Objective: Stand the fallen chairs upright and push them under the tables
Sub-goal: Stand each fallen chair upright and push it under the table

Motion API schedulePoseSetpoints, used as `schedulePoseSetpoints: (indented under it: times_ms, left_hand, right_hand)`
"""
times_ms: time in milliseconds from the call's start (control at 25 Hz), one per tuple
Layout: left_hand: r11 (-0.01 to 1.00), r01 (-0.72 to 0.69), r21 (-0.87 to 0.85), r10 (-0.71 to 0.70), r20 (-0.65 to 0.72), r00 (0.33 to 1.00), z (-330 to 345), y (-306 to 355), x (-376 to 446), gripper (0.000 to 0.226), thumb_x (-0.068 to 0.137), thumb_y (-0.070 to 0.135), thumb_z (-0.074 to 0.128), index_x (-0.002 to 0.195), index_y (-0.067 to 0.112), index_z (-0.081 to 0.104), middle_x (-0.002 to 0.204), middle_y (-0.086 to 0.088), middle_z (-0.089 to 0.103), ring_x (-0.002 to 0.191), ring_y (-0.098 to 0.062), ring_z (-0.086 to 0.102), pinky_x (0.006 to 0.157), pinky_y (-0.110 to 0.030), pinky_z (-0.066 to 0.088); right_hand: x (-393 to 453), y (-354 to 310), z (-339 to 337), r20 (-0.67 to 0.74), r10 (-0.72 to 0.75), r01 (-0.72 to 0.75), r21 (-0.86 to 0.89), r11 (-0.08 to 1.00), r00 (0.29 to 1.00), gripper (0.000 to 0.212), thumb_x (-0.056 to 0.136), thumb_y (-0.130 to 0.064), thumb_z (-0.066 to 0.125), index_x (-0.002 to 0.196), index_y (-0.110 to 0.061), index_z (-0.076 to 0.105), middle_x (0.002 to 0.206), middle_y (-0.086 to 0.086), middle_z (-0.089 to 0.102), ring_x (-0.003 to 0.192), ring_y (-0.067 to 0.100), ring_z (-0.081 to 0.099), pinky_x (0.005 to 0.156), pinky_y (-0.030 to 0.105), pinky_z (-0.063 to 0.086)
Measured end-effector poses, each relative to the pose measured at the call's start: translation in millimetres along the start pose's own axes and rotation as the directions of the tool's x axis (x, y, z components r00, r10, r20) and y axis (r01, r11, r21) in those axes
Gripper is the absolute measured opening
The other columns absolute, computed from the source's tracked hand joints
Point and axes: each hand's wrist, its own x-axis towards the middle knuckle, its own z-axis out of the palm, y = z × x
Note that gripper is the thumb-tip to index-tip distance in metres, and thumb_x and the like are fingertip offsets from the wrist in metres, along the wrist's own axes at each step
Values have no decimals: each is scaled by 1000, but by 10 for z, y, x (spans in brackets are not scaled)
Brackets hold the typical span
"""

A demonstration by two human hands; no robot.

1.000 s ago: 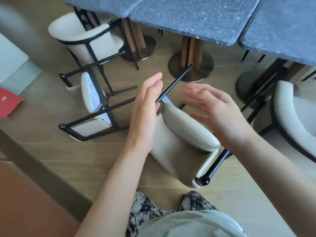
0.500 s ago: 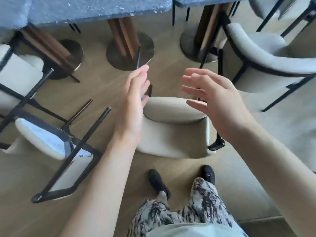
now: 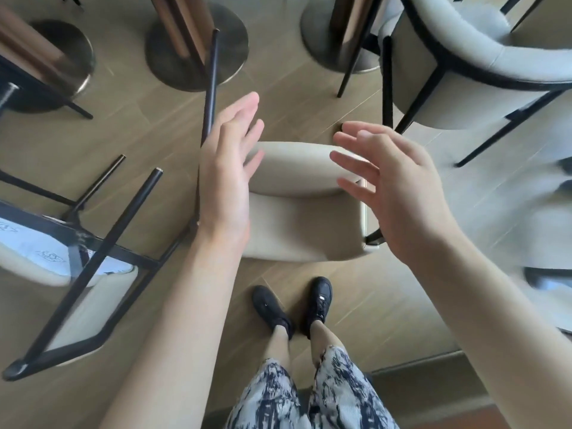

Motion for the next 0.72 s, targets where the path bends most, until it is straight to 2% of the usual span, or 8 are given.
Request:
schedulePoseSetpoints:
  times_ms: [120, 480, 720]
  left_hand:
    - [999, 19, -42, -20, -29, 999, 10, -270, 46, 44, 89, 43, 48, 129, 31, 64, 137, 16, 62, 122, 0, 61, 109, -35, 46]
    - [998, 20, -54, -20, 6, 1000, -37, -915, 215, 46, 89, 43, 46, 129, 31, 63, 137, 16, 62, 123, 0, 60, 107, -34, 46]
    - [970, 156, -186, -152, 37, 988, -157, -1520, 246, 46, 94, 39, 42, 132, 22, 63, 137, 8, 64, 122, -7, 63, 101, -32, 49]
  right_hand:
    - [135, 200, -24, 17, 25, -25, -7, 1000, 1000, 23, 102, -21, 49, 110, -24, 71, 112, -6, 75, 104, 7, 71, 102, 43, 52]
    - [472, 818, 5, 33, 27, -28, 27, 999, 999, 24, 102, -22, 50, 111, -21, 71, 113, -5, 75, 103, 8, 71, 100, 42, 53]
    - [618, 1434, 53, -50, 80, -71, 154, 986, 996, 20, 101, -22, 53, 107, -19, 72, 109, -3, 76, 103, 11, 72, 102, 46, 51]
